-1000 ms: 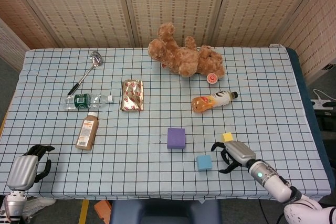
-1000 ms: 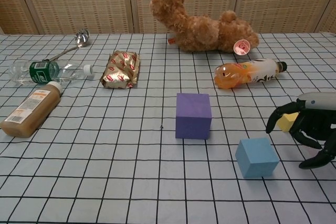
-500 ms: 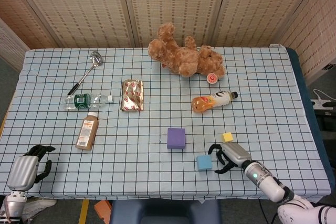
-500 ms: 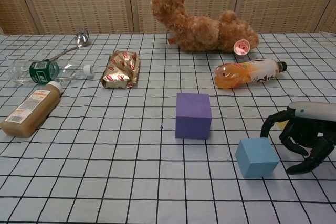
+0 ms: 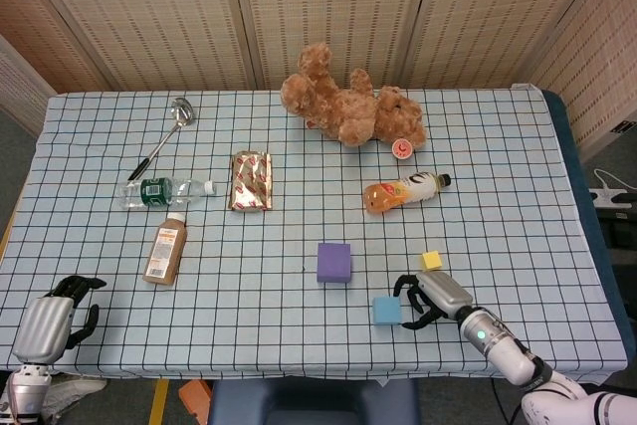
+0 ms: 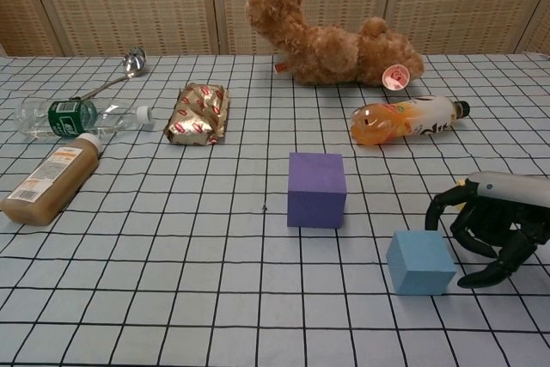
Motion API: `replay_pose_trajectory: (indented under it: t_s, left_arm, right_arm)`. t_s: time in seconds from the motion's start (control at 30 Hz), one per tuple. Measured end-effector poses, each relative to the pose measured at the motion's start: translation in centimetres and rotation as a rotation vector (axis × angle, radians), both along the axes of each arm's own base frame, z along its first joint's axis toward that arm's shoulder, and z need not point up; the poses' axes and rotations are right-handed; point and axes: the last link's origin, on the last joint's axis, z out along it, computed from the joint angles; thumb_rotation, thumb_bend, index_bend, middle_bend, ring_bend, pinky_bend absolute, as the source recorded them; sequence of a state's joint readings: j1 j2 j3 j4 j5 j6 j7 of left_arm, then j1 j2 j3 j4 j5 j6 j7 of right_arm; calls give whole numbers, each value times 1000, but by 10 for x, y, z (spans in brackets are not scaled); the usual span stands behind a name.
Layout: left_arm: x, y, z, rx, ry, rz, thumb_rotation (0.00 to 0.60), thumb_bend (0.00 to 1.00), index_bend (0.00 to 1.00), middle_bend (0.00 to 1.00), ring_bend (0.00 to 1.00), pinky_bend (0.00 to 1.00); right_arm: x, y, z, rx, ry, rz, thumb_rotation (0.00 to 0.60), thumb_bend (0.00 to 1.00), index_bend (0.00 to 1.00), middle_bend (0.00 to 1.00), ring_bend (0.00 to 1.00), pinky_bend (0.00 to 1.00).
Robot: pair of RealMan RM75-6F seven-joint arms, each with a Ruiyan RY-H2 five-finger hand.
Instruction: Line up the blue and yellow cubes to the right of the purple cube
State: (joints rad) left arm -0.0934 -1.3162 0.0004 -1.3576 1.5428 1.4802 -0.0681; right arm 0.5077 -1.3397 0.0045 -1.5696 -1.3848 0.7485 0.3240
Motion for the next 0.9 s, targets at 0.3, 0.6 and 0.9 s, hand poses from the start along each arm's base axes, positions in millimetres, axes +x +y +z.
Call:
replay_pose_trajectory:
  t_s: [0.3,0.6,0.9]
  left_arm:
    - [0,0,-1,-5,0,3,600,541,349,358,236,515]
    - [-1,1,-1,-7,-1,5,600,541,349,358,236,515]
    - [0,0,-1,-8,-3,3,600,541,349,358,236,515]
  right_arm:
    - [-3,1,-2,-5,-4,6,600,10,431,780,869,1000]
    - [-2,3,-5,11,-26,-7,600,10,399,780,869,1000]
    - [-1,6,-11,-1,-63,-12,600,9,421,787,879,1000]
